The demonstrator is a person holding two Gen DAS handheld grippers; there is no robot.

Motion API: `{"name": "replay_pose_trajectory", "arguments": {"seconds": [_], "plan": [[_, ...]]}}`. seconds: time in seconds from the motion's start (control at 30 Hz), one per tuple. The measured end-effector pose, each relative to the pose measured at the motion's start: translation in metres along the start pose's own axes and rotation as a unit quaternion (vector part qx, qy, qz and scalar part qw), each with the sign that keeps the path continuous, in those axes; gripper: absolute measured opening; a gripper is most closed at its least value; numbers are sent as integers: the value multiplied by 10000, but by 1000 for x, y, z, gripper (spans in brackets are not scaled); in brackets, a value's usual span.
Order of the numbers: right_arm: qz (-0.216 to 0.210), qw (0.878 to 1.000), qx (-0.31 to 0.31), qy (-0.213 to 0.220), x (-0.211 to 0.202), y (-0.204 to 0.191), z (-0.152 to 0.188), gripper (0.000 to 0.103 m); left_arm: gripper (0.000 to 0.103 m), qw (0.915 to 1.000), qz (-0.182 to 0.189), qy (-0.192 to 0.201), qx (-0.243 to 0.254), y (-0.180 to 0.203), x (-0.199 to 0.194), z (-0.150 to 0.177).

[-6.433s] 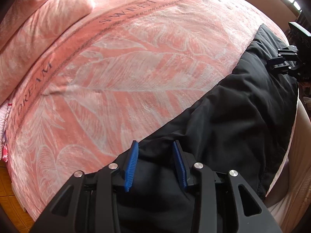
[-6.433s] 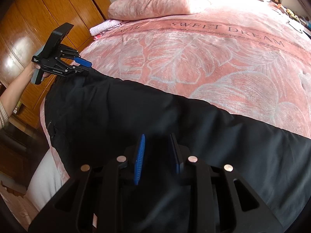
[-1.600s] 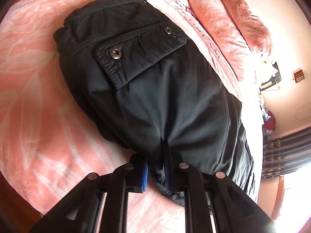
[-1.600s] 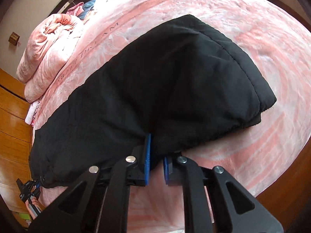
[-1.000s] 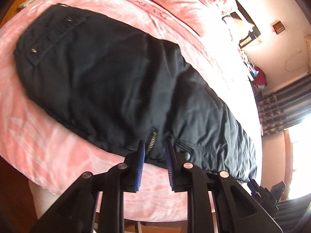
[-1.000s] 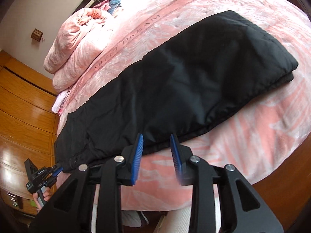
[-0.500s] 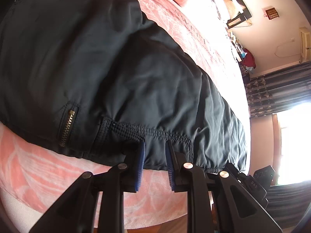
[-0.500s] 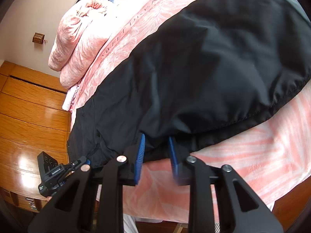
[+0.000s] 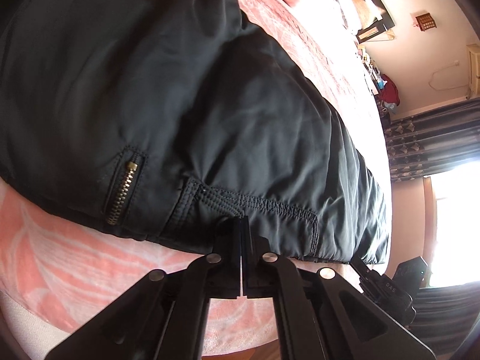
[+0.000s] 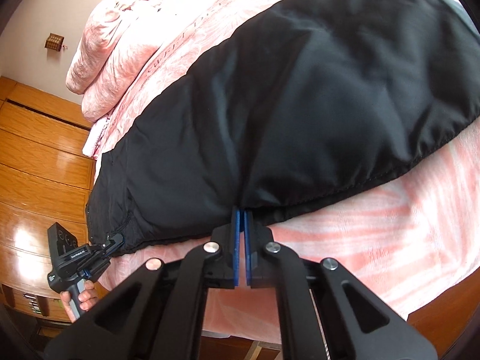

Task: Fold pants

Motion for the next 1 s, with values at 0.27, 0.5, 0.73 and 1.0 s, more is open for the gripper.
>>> {"name": "replay_pose_trajectory", "arguments": {"seconds": [0.27,0.5,0.73,1.0], "plan": [[784,9955,-258,458,-38,11,2,16,48,9911,-814,444,950,53,-5,2],[1798,9813,-77,685,-68,52,-11,30,65,9708,-1619,465,1709,80,21,18],[1965,9793,-132,465,-54,58,-24,35,70,9685,-1625,388,1845,93,30,29],[2129,9762,-215,360,-41,56,-29,14,62,9657,-1746,307,1898,105,53,30]]}}
Point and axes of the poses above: each gripper's, at about its wrist camera, not at the fingertips, and x roughly the way its jaws point, y to its right, z to its underside, the point moved 3 cm from there along x, roughly the way its jaws point
